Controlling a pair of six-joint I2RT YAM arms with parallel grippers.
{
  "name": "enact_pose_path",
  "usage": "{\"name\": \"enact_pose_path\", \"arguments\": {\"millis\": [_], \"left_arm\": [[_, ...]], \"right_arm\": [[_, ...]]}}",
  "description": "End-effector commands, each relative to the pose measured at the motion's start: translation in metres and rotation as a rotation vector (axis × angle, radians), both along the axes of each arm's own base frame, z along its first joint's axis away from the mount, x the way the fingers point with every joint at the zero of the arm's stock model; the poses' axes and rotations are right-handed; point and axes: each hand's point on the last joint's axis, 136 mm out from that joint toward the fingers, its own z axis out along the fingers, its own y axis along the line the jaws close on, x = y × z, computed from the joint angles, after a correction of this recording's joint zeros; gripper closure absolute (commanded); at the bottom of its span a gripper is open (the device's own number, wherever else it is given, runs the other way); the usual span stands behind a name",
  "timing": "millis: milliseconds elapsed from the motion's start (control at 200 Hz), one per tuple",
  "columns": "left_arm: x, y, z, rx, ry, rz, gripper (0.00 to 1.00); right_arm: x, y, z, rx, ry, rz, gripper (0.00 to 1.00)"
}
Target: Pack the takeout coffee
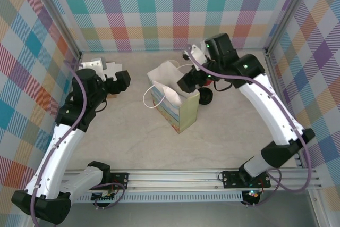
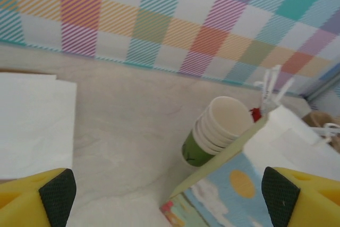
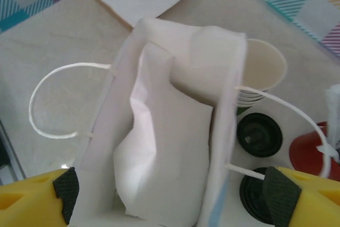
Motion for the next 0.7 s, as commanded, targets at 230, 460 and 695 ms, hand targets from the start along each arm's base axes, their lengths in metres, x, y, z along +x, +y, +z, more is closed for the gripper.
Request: {"name": "enact_pose_path", "arguments": {"millis": [230,460,695], "left_arm": [[0.005,0.043,-0.047,0.081,-0.018,0.259,0.04],[0.012,0.044,-0.070,0.125,-0.050,0.259,0.00],[0.009,0.069,-0.100,0.191,-0.120,0.386,0.00]], "right_arm": [[0.029,-0.109,-0.016,0.244,-0.121,-0.499,0.00],[0.032,-0.169,-0.065,0.208,-0.184,-0.721,0.00],[0.035,-0.234,-0.125,0.253,-0.290,-0.971,0.00]]}}
